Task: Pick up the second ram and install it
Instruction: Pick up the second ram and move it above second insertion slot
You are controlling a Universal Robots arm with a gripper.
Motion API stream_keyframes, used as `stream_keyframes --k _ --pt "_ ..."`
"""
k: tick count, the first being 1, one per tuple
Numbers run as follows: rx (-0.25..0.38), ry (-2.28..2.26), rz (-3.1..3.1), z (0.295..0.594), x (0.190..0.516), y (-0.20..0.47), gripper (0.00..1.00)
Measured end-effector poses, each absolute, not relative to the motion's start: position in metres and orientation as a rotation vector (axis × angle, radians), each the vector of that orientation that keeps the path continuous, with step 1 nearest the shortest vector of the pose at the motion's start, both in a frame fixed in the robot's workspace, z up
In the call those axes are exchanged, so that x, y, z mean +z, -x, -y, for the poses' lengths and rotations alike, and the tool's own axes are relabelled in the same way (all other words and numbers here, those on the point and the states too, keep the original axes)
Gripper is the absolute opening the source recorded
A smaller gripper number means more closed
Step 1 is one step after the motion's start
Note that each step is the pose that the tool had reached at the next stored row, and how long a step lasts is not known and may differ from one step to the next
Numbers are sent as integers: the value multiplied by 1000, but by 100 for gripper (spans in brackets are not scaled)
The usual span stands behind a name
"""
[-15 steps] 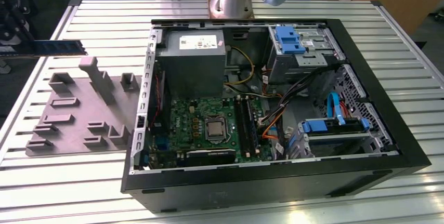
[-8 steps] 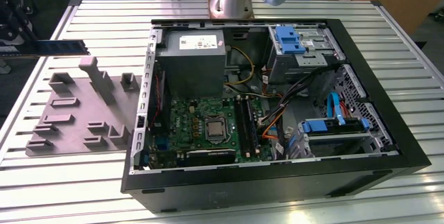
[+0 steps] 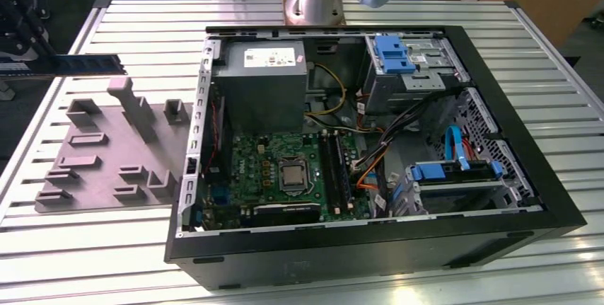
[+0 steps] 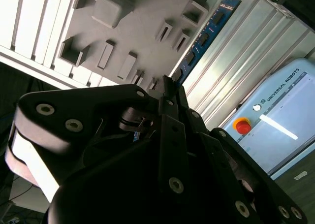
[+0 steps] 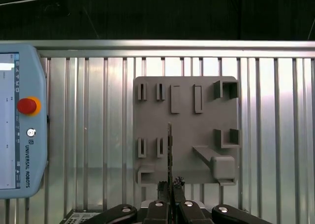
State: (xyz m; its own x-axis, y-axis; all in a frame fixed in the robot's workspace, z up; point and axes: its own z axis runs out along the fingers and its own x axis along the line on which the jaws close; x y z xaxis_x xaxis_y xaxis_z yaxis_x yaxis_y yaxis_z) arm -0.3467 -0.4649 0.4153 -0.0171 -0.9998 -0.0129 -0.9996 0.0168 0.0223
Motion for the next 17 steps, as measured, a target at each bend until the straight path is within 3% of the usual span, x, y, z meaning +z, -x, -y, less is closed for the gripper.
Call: stream_keyframes --k 17 --pt "-39 -2198 2235 465 415 336 14"
